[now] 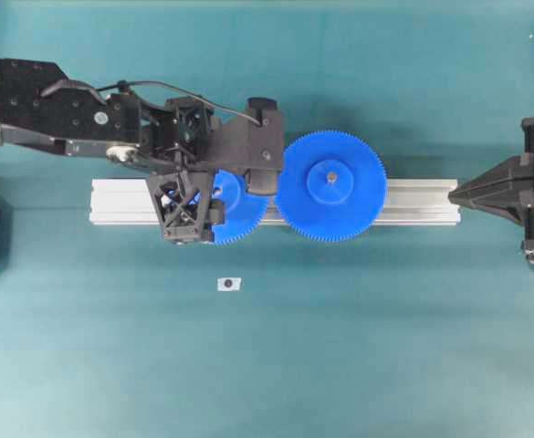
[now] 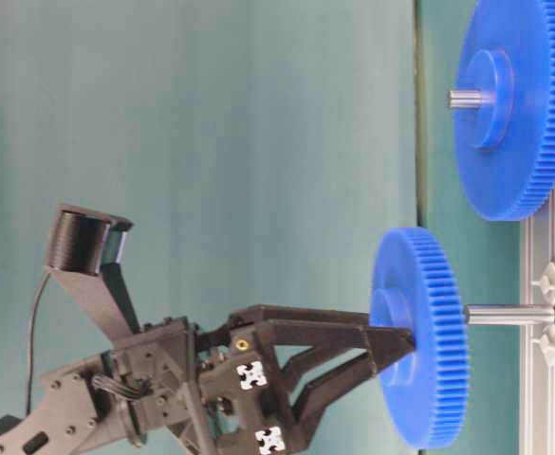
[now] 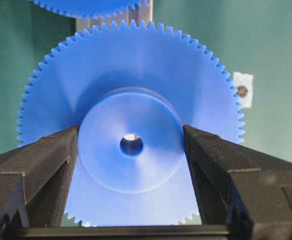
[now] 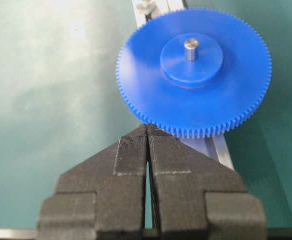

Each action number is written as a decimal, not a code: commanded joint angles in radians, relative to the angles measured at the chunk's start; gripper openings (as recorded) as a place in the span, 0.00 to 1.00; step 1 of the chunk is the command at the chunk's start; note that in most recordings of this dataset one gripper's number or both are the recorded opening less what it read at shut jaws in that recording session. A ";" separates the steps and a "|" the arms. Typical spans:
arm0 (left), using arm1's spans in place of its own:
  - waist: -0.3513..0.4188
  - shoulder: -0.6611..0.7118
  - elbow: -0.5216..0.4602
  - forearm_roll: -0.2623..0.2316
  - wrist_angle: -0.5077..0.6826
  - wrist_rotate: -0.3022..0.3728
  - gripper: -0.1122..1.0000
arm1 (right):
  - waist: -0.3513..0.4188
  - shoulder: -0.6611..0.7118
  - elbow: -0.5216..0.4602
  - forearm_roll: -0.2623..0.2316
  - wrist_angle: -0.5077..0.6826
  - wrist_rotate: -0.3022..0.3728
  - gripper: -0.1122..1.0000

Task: Insert the small gear onto the shaft.
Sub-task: 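Align the gear's center hole with the shaft beside the large gear, then push the small gear onto the shaft with the left gripper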

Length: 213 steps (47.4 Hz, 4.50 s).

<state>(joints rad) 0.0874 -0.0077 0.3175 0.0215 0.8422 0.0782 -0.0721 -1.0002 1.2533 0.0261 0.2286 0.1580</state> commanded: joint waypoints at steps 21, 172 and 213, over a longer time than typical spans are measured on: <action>0.018 0.015 -0.005 0.005 -0.060 0.003 0.74 | -0.002 0.006 -0.011 -0.002 -0.009 0.008 0.11; 0.020 0.104 -0.048 0.005 -0.028 0.006 0.74 | -0.012 0.005 -0.003 -0.002 -0.014 0.009 0.11; 0.018 0.104 -0.077 0.002 0.009 -0.005 0.85 | -0.023 0.006 -0.005 -0.002 -0.023 0.009 0.11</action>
<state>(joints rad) 0.1043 0.1227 0.2700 0.0215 0.8560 0.0752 -0.0920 -1.0002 1.2609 0.0261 0.2148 0.1595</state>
